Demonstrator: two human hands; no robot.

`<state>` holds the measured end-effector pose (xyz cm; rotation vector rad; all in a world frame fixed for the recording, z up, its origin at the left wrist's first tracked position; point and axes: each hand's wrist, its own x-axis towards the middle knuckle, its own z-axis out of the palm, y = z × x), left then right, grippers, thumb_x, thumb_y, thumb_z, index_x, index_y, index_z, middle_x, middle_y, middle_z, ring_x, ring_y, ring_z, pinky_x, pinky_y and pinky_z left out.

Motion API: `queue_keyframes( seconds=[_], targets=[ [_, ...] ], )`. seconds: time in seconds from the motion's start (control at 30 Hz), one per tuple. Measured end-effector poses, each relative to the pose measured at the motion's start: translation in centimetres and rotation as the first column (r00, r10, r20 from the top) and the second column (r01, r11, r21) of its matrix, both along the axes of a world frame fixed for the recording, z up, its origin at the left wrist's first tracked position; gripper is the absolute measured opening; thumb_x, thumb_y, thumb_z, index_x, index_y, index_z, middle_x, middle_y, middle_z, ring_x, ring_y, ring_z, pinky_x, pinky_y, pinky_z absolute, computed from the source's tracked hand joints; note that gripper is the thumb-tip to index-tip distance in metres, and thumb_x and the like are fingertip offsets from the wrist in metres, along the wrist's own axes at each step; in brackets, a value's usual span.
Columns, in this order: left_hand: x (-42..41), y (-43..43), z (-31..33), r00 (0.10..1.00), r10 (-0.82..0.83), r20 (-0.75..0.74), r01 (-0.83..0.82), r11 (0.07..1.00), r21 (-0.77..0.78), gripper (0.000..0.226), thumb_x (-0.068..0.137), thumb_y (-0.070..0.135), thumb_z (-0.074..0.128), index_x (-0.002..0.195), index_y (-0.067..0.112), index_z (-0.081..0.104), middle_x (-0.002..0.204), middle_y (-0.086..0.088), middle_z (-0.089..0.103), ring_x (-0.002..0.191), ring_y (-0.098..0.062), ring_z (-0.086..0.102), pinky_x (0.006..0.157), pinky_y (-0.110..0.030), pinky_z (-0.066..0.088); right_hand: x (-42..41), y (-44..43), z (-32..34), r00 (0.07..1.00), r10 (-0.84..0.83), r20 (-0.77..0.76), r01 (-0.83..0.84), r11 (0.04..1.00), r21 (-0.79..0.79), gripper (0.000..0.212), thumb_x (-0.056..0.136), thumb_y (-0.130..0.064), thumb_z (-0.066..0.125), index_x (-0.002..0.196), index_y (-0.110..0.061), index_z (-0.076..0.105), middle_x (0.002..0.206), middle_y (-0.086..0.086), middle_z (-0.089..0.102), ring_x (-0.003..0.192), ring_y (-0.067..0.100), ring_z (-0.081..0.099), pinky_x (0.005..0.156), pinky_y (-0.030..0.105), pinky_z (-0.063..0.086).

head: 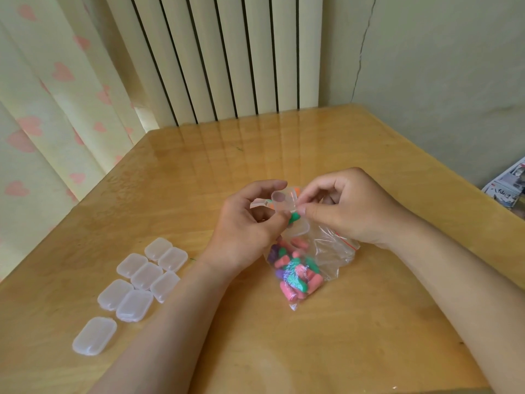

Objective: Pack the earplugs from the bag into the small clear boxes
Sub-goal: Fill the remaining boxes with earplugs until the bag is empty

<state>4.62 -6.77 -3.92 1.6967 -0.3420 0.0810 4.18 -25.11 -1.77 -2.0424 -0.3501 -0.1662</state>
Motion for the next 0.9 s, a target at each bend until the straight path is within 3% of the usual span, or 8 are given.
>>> queue_keyframes(
  seconds=[0.13,0.23,0.3,0.37,0.53,0.7,0.83,0.9],
  targets=[
    [0.2,0.1,-0.3,1.000,0.006,0.012,-0.006,1.000,0.017,0.039,0.085,-0.008,0.067,0.110,0.022,0.068,0.086,-0.007,0.069,0.060,-0.025,0.059,0.056,-0.048,0.056,0.2,-1.2,0.8,0.997,-0.033,-0.072,0.040,0.995,0.093,0.024,0.083,0.016,0.056,0.075,-0.005,0.066,0.061,0.004,0.063,0.052,0.011,0.058,0.050,0.025,0.050],
    [0.4,0.1,-0.5,1.000,-0.006,0.012,0.006,0.999,0.032,0.043,0.083,-0.010,0.067,0.107,0.025,0.068,0.096,0.005,0.066,0.063,-0.013,0.055,0.057,-0.031,0.052,0.0,-1.8,0.7,0.991,0.032,-0.132,-0.045,0.995,-0.092,0.032,0.076,0.018,0.061,0.068,-0.013,0.062,0.061,-0.002,0.065,0.051,0.003,0.053,0.056,0.022,0.045],
    [0.5,0.1,-0.6,1.000,-0.009,-0.004,0.009,1.000,0.029,0.046,0.081,-0.011,0.067,0.105,0.029,0.068,0.097,0.009,0.066,0.066,-0.015,0.055,0.058,-0.032,0.052,-0.1,-1.7,0.4,0.981,0.056,-0.183,-0.087,0.982,-0.170,0.030,0.073,0.017,0.064,0.065,-0.012,0.060,0.067,0.007,0.068,0.049,0.003,0.050,0.055,0.024,0.045],
    [0.7,0.2,-0.8,1.000,-0.009,-0.015,0.009,1.000,0.025,0.049,0.080,-0.011,0.068,0.103,0.032,0.068,0.095,0.014,0.066,0.069,-0.019,0.055,0.059,-0.035,0.051,-0.2,-1.6,0.3,0.971,0.091,-0.221,-0.123,0.984,-0.132,0.021,0.075,0.014,0.066,0.067,-0.004,0.061,0.070,0.018,0.064,0.050,0.009,0.053,0.052,0.025,0.047],
    [0.7,0.2,-0.9,1.000,-0.021,-0.014,0.021,1.000,0.022,0.046,0.075,-0.002,0.070,0.101,0.036,0.069,0.094,0.018,0.066,0.073,-0.020,0.056,0.061,-0.037,0.051,-0.6,-1.4,0.7,0.922,0.235,-0.307,-0.296,0.940,-0.169,0.040,0.090,0.004,0.057,0.052,-0.007,0.052,0.059,0.008,0.040,0.052,0.011,0.037,0.051,0.020,0.038],
    [0.7,0.1,-1.0,0.999,-0.035,-0.015,0.035,0.999,0.024,0.048,0.077,-0.006,0.069,0.102,0.034,0.069,0.099,0.011,0.065,0.074,-0.020,0.057,0.067,-0.040,0.053,-1.0,-1.0,0.5,0.892,0.226,-0.391,-0.326,0.921,-0.214,0.035,0.080,0.015,0.055,0.071,-0.013,0.075,0.062,-0.010,0.067,0.058,0.003,0.062,0.060,0.026,0.052],
    [0.7,0.1,-0.9,0.999,-0.034,-0.005,0.034,0.999,0.030,0.044,0.073,0.002,0.070,0.103,0.035,0.068,0.105,0.002,0.065,0.073,-0.018,0.057,0.065,-0.037,0.053,-1.0,-0.7,0.4,0.889,0.206,-0.409,-0.318,0.920,-0.228,0.034,0.080,0.013,0.060,0.071,-0.015,0.075,0.062,-0.008,0.069,0.058,0.004,0.064,0.059,0.026,0.052],
    [0.7,0.1,-0.9,0.999,-0.037,-0.005,0.037,0.999,0.035,0.046,0.077,-0.004,0.070,0.104,0.033,0.067,0.106,0.000,0.064,0.072,-0.017,0.056,0.065,-0.037,0.053,-1.0,-0.7,0.3,0.895,0.192,-0.403,-0.309,0.918,-0.247,0.027,0.079,0.011,0.063,0.071,-0.012,0.076,0.063,-0.007,0.068,0.058,0.004,0.062,0.059,0.027,0.051]
  ],
)
